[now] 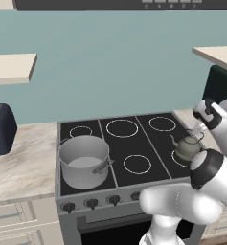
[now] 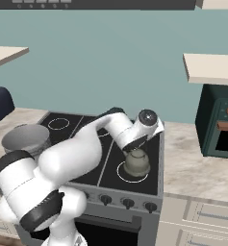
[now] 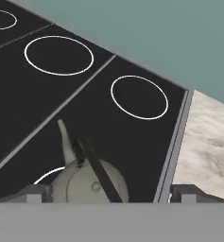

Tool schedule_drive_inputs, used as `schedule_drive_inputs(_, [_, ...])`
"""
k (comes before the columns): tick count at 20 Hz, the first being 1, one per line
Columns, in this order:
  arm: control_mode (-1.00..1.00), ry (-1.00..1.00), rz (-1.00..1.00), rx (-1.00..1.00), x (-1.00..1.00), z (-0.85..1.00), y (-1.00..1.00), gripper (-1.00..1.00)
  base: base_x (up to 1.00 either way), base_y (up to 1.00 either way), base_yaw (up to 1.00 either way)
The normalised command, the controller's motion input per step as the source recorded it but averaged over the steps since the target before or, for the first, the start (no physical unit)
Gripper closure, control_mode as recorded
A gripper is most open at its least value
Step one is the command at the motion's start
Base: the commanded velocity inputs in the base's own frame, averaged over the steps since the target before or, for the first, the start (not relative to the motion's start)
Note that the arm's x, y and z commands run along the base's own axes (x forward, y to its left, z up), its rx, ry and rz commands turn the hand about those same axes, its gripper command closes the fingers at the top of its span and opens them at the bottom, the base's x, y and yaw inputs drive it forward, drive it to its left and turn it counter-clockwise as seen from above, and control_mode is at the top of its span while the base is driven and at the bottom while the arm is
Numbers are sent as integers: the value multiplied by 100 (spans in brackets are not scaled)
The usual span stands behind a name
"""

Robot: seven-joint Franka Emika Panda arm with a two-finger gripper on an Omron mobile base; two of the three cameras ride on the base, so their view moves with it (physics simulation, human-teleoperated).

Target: Pick the kettle from the counter and place it on a stove burner. Then turn the burner on.

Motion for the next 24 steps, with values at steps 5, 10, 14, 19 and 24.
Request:
schedule_drive_inputs(5, [-100, -35, 0, 0, -93, 20, 0, -100, 0, 0, 0])
schedule_drive_inputs(10, [-100, -25, -1, 0, -100, -19, -3, -100, 0, 0, 0])
schedule_drive_inputs(14, [-100, -12, -2, 0, -100, -62, -9, -100, 0, 0, 0])
schedule_drive_inputs(19, [-100, -5, -6, 2, -100, -74, -20, -100, 0, 0, 0])
schedule_drive_inputs(24, [-100, -2, -11, 11, -100, -74, -28, -100, 0, 0, 0])
